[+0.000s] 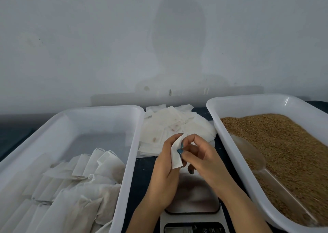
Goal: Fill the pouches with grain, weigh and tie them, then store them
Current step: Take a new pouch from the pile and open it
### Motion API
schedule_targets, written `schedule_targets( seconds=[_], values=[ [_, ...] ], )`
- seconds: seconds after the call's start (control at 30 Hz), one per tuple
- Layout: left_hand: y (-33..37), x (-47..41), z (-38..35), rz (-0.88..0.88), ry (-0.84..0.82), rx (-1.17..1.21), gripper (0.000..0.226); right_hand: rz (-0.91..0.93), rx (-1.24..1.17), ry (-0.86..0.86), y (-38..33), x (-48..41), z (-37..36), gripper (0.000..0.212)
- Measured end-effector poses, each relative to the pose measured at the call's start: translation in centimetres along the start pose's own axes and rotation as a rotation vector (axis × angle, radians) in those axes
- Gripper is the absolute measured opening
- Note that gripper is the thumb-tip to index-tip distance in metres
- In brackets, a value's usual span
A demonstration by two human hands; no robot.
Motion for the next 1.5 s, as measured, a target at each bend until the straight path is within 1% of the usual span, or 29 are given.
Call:
schedule_targets(
  seconds=[0.1,0.13,0.23,0.3,0.37,0.47,0.53,0.63,0.73,0.77,0.8,0.87,0.9,0.97,1.07,1.2,1.3,1.37,1.5],
  values=[
    [-0.6,0.2,-0.1,0.03,-0.033,-0.157,0.051,0.11,0.18,0.054,0.2,0.0,-0.2,0.018],
    [-0.8,0.2,0.0,0.043,-0.036,-0.188,0.052,0.148,0.239,0.077,0.3,0.0,-0.2,0.018],
    [-0.8,0.2,0.1,0.072,-0.001,-0.227,0.053,0.251,0.373,0.092,0.2,0.2,-0.1,0.017],
    [-0.6,0.2,0.2,0.035,0.036,-0.342,0.053,0.276,0.415,0.089,0.2,0.2,-0.1,0.018],
    [-0.7,0.2,0.4,0.006,0.078,-0.442,0.059,0.259,0.414,0.1,0.3,0.2,-0.1,0.019],
    [-0.7,0.2,0.7,0.009,0.12,-0.528,0.066,0.219,0.413,0.107,0.3,0.2,-0.2,0.019],
    [-0.5,0.2,0.7,-0.01,0.136,-0.533,0.065,0.205,0.417,0.096,0.4,0.2,-0.1,0.019],
    [-0.4,0.1,0.8,-0.039,0.165,-0.546,0.066,0.16,0.439,0.085,0.4,0.2,-0.1,0.01],
    [-0.3,0.2,0.8,-0.075,0.154,-0.64,0.076,0.111,0.475,0.129,0.3,0.4,-0.1,0.04],
    [-0.2,0.2,0.7,-0.088,0.144,-0.681,0.078,0.104,0.471,0.134,0.4,0.4,-0.1,0.041],
    [-0.1,0.3,0.6,-0.101,0.133,-0.728,0.078,0.104,0.458,0.138,0.5,0.3,-0.1,0.034],
    [0.0,0.3,0.3,-0.098,0.116,-0.806,0.072,0.117,0.413,0.14,0.6,0.2,-0.1,0.009],
    [0.0,0.3,0.2,-0.089,0.11,-0.828,0.068,0.124,0.404,0.129,0.5,0.3,-0.1,0.005],
    [0.2,0.4,0.1,-0.091,0.113,-0.859,0.062,0.151,0.399,0.115,0.5,0.3,-0.2,0.015],
    [0.3,0.4,0.1,-0.117,0.132,-0.879,0.06,0.2,0.438,0.113,0.1,0.5,-0.5,0.017],
    [0.3,0.1,0.2,-0.17,0.154,-0.791,0.065,0.275,0.61,0.125,0.0,0.9,-0.8,0.005],
    [0.6,0.1,0.1,-0.132,0.177,-0.685,0.068,0.334,0.807,0.156,-0.3,1.2,-1.1,0.015],
    [0.5,0.1,0.2,-0.08,0.151,-0.625,0.07,0.357,0.883,0.167,-0.6,1.3,-1.2,0.018],
    [-0.1,-0.1,0.7,-0.016,0.105,-0.597,0.055,0.331,1.009,0.183,-1.3,1.6,-1.0,0.033]
  ],
)
Point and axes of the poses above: each hand's wrist, its own x-axis away from the middle knuckle, its own z-axis out of the back of the hand, y = z × x, the point moved 1 cm from there along -x, towards the middle knuckle, and after that the axes turned 3 degrees about -x, right-handed, at the moved point
